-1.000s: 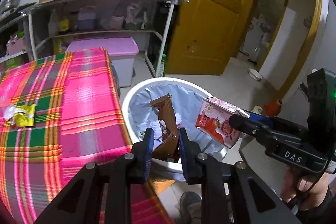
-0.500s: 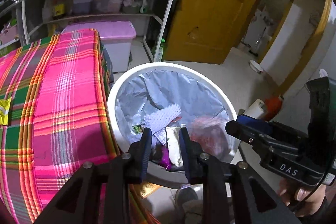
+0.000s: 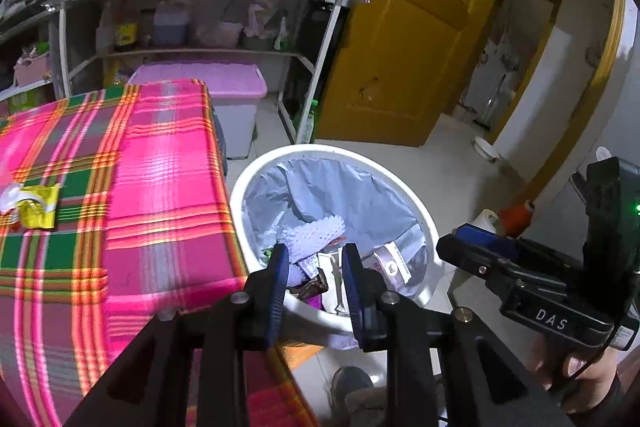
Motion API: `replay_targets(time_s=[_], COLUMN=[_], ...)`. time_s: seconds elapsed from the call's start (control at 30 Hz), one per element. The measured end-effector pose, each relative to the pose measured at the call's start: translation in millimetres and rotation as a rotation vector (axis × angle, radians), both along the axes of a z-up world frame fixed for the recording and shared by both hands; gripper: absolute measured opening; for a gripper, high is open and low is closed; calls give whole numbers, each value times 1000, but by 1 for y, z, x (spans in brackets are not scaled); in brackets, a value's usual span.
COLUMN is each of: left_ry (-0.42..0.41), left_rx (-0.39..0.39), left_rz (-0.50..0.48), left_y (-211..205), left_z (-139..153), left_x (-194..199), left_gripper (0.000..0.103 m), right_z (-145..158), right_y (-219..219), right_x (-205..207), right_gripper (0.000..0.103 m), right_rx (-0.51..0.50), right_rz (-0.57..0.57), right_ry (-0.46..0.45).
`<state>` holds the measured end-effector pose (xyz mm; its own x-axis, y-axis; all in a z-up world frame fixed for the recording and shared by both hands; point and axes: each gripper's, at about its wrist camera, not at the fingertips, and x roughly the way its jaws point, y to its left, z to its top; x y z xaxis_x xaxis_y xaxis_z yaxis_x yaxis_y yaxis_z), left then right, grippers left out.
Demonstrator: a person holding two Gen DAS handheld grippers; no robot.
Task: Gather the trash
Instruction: 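Move both open tools back toward the yellow wrapper on the table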
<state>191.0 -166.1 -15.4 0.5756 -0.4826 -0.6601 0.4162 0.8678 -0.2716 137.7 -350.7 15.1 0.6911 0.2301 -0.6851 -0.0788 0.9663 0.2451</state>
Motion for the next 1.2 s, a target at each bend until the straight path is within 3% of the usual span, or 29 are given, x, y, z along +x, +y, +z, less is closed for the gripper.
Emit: replay_targets(time_s=[0.43, 1.2], left_ry=[-63, -83], left_rx=[3, 14], left_rz=[93, 249], left_y=[58, 142], left_z=[23, 24], left_x=[-42, -72], left_gripper=[27, 27], right_z=[29, 32], right_y=[54, 118], right_x=[-24, -22], right_gripper=[44, 44], right_rx=[-9, -28], right_rz=[113, 276], right_ry=[-61, -77])
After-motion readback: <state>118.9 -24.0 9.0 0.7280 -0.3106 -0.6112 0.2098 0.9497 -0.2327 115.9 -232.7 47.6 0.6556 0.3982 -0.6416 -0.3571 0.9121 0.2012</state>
